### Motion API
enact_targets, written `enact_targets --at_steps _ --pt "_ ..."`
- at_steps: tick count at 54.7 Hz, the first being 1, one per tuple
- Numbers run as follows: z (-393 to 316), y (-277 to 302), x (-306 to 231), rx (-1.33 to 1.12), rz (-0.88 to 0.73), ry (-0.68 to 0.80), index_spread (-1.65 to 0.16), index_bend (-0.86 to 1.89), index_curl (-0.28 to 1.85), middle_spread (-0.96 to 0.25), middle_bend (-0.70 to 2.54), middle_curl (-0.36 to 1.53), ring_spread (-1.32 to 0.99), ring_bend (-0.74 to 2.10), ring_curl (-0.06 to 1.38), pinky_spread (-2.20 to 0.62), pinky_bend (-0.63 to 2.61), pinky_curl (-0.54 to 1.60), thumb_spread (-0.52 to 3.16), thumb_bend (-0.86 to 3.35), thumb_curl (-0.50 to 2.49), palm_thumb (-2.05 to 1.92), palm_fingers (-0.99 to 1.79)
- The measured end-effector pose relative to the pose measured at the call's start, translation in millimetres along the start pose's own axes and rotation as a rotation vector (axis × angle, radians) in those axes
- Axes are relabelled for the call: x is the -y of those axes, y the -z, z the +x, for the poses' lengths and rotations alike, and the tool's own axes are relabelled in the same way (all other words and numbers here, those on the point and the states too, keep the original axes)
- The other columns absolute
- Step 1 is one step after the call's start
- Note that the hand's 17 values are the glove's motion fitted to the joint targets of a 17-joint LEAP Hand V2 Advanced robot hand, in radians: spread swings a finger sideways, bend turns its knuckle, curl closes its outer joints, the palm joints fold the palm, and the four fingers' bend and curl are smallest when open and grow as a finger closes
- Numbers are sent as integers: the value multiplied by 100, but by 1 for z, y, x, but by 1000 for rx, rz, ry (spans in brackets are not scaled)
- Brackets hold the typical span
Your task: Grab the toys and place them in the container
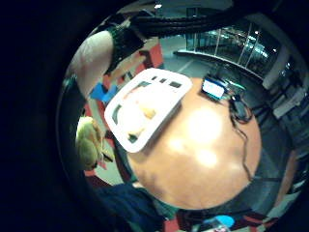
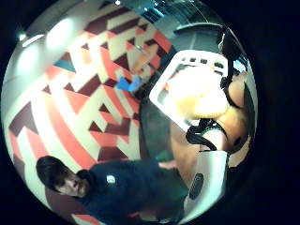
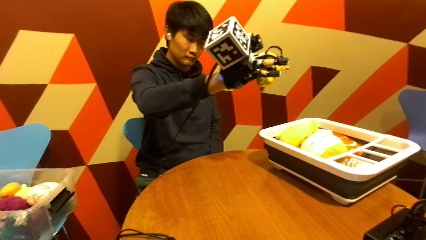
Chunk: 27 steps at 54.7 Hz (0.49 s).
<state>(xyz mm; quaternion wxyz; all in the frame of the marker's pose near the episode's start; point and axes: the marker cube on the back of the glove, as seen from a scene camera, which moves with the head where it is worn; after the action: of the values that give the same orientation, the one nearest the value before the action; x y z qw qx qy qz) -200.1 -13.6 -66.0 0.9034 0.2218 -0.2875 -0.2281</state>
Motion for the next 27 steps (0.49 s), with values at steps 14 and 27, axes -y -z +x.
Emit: enact_targets --at_steps 14,27 --pt "-54 -95 55 184 43 -16 -16 102 84 -31 66 66 -19 29 19 2 54 33 100 7 76 74 22" --pt "-55 -164 49 99 -365 -23 -17 68 73 -11 23 53 -6 18 19 5 77 39 111 -4 66 57 -32"
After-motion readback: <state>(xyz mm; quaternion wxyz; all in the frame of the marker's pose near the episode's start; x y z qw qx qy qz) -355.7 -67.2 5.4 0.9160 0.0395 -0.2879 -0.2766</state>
